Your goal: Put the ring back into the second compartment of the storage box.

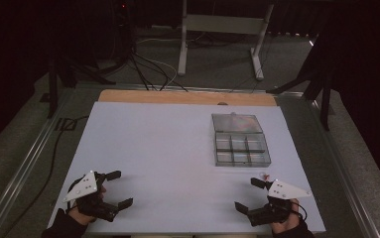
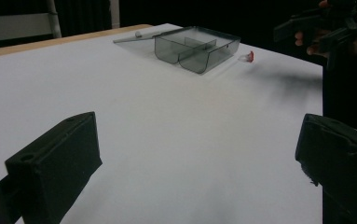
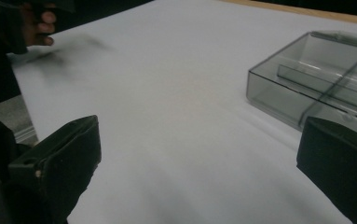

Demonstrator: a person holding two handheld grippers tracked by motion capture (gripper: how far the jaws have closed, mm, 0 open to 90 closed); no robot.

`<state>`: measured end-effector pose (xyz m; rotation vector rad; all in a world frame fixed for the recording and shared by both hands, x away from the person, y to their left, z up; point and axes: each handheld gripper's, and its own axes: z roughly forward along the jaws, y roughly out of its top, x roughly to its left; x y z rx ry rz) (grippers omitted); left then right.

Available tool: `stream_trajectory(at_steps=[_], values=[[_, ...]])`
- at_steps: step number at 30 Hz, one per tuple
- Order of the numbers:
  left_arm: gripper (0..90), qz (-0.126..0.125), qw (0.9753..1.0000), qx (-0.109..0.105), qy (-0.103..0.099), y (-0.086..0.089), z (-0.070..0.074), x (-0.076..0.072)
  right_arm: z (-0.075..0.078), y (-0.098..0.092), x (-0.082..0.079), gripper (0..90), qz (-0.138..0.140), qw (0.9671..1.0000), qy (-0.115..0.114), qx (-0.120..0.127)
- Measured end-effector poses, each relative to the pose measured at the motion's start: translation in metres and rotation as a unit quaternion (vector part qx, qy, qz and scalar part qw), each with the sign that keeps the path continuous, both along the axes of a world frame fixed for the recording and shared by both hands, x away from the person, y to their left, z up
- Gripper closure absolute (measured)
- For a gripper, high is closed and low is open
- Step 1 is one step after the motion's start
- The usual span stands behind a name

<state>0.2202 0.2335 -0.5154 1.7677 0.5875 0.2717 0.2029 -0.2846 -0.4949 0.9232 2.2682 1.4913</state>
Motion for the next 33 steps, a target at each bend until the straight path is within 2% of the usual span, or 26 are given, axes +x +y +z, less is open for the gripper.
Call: stream_trajectory(at_steps=[8, 21, 33], values=[[0.3, -0.002, 1.0000, -0.003, 0.002, -0.001, 0.000, 0.000, 0.012, -0.001, -0.001, 0.0, 0.002, 0.9995, -0.029, 0.010], [0.4, -0.001, 1.0000, 0.000, 0.002, -0.002, 0.000, 0.000, 0.022, -0.009, 0.006, 0.0, -0.014, 0.9987, -0.047, 0.011], [0.3, -0.004, 1.0000, 0.000, 0.005, -0.002, 0.000, 0.001, 0.030, -0.028, 0.017, 0.0, -0.050, 0.9969, -0.060, 0.006]])
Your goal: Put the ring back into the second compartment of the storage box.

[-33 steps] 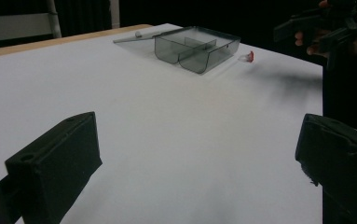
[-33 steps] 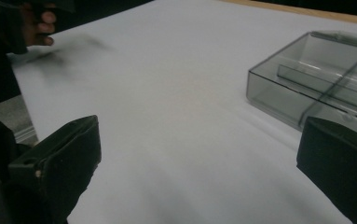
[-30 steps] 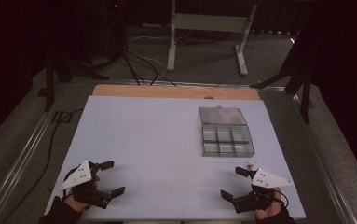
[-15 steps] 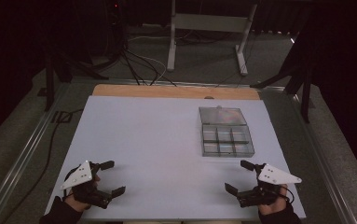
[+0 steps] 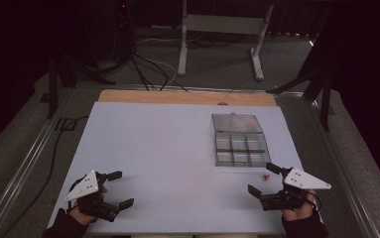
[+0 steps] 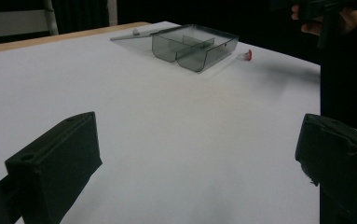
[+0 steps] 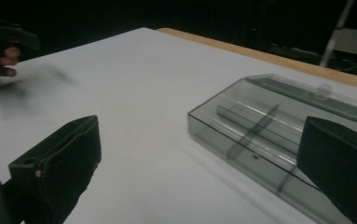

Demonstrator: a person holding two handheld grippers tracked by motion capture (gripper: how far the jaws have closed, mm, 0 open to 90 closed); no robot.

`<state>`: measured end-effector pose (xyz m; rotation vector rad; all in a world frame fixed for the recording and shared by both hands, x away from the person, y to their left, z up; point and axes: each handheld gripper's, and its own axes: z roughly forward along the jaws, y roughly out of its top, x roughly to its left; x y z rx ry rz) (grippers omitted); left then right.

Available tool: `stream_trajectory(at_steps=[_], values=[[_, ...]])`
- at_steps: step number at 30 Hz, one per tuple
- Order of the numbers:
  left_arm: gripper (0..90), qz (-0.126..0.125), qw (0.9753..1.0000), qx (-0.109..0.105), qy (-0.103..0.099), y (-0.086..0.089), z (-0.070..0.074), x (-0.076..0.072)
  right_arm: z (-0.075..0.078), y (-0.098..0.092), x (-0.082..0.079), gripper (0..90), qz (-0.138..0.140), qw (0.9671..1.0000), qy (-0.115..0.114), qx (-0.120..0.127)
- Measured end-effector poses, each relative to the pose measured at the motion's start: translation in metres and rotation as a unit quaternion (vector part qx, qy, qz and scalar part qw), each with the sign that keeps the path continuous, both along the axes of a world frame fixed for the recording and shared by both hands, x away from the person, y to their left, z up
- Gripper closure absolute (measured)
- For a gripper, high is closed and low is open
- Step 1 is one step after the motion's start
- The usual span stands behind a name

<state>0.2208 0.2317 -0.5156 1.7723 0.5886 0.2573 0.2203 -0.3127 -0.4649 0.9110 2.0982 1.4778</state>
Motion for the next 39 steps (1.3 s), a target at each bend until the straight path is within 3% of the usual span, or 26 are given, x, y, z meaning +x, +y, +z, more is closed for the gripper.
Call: stream_trajectory(at_steps=[18, 28, 32, 35, 39], values=[[0.4, -0.001, 1.0000, -0.002, 0.001, -0.001, 0.000, 0.000, 0.001, -0.024, 0.017, 0.0, -0.041, 0.9990, 0.009, -0.018], [0.4, -0.001, 1.0000, -0.003, 0.002, -0.001, 0.000, 0.000, -0.004, -0.033, 0.025, 0.0, -0.058, 0.9973, 0.021, -0.041], [0.4, -0.001, 1.0000, -0.003, 0.002, -0.001, 0.000, 0.000, -0.008, -0.034, 0.027, 0.0, -0.067, 0.9955, 0.041, -0.054], [0.4, -0.001, 1.0000, -0.004, 0.002, -0.001, 0.001, 0.000, -0.013, -0.035, 0.029, 0.0, -0.073, 0.9924, 0.073, -0.067], [0.3, -0.001, 1.0000, -0.002, 0.003, -0.001, 0.000, 0.001, -0.018, -0.035, 0.031, 0.0, -0.084, 0.9898, 0.088, -0.074]])
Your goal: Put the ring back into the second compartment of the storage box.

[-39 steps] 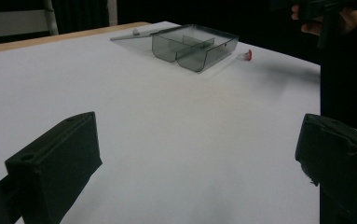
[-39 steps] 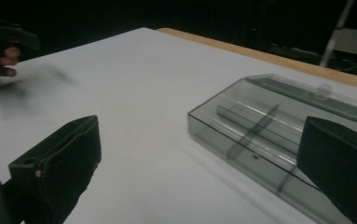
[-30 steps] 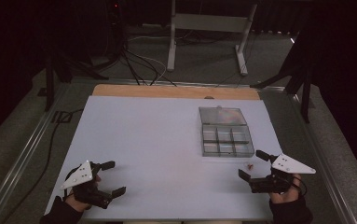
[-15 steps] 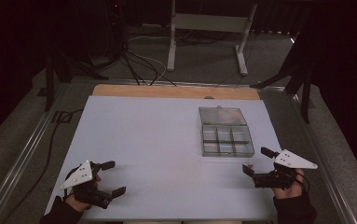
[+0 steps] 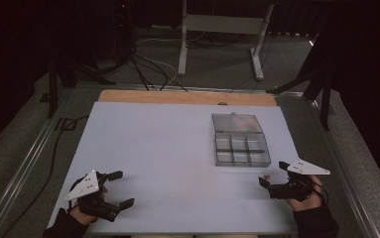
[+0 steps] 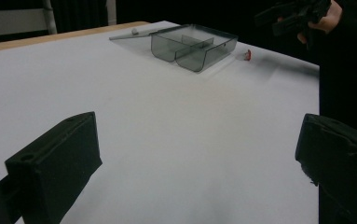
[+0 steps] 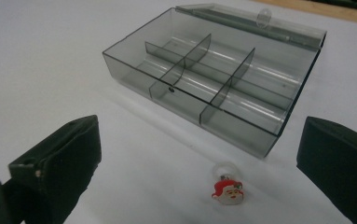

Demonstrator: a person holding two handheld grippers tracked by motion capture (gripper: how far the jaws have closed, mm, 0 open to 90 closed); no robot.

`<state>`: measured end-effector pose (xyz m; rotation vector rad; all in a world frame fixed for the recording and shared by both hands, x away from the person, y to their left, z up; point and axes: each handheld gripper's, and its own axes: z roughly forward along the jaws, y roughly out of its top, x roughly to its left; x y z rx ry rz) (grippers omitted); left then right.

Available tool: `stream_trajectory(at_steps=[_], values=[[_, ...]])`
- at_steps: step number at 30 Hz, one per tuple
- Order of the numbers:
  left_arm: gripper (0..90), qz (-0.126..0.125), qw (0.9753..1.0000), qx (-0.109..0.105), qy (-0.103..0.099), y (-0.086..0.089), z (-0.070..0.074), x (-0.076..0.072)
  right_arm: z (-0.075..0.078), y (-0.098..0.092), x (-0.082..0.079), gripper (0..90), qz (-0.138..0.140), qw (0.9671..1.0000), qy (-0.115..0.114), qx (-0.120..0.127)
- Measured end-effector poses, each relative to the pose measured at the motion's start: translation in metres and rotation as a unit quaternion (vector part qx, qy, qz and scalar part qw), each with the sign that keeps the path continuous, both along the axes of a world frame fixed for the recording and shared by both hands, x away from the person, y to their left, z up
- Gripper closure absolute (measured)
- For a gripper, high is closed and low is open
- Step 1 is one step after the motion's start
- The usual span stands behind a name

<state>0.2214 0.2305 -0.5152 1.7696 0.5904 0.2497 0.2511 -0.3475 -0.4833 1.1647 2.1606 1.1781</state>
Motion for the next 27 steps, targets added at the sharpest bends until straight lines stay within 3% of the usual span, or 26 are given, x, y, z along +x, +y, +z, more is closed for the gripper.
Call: stream_trajectory(at_steps=[11, 17, 21, 24, 27], values=[[0.4, -0.001, 1.0000, 0.001, 0.000, 0.000, 0.000, 0.000, -0.014, -0.008, 0.005, 0.0, -0.018, 0.9993, 0.033, 0.000], [0.4, -0.001, 1.0000, 0.001, 0.000, 0.000, 0.000, 0.000, -0.020, -0.010, 0.007, 0.3, -0.027, 0.9989, 0.039, -0.001], [0.4, 0.000, 1.0000, -0.002, 0.000, 0.000, 0.000, 0.000, -0.023, -0.011, 0.008, 5.0, -0.027, 0.9985, 0.048, -0.005], [0.3, -0.001, 1.0000, -0.002, -0.001, 0.000, 0.000, 0.000, -0.027, -0.012, 0.010, 13.3, -0.025, 0.9984, 0.049, -0.014], [0.3, -0.002, 1.0000, 0.000, 0.000, 0.000, 0.000, 0.000, -0.031, -0.013, 0.010, 19.6, -0.011, 0.9986, 0.051, -0.006]])
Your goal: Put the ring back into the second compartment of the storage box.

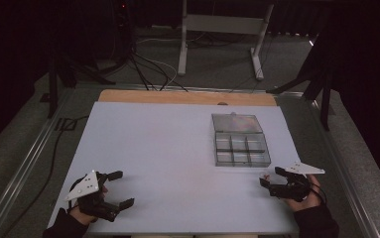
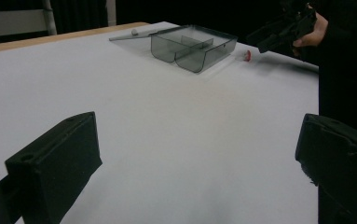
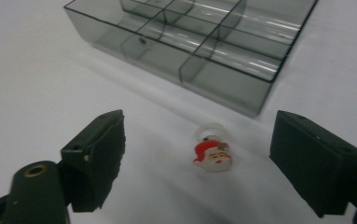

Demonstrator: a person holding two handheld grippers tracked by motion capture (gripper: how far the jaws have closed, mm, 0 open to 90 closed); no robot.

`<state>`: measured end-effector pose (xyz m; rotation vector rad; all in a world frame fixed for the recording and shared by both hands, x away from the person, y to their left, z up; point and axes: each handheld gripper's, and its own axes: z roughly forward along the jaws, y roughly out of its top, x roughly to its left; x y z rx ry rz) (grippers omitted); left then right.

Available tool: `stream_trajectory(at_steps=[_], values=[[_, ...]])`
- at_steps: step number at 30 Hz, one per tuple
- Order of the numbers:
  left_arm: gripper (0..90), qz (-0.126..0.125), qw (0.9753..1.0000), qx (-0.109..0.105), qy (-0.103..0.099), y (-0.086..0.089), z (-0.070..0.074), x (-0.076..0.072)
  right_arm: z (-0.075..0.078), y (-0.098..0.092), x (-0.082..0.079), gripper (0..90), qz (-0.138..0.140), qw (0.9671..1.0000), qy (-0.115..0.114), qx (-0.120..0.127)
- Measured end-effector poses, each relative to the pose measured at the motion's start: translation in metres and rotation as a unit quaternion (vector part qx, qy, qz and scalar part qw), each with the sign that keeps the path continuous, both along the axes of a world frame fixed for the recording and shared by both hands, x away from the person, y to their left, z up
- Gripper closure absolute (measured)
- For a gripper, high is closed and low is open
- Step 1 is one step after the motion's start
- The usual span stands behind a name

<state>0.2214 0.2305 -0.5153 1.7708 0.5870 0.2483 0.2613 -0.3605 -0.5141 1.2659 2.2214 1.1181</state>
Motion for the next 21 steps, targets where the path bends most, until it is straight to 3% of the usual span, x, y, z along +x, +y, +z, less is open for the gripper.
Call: stream_trajectory(at_steps=[10, 21], values=[[0.4, -0.001, 1.0000, -0.002, 0.000, 0.000, 0.000, 0.000, -0.011, -0.002, 0.004, 37.0, 0.008, 0.9986, -0.002, -0.052], [0.4, -0.001, 1.0000, -0.002, 0.001, 0.000, 0.000, 0.000, -0.017, -0.003, 0.009, 51.8, 0.027, 0.9971, 0.002, -0.071]])
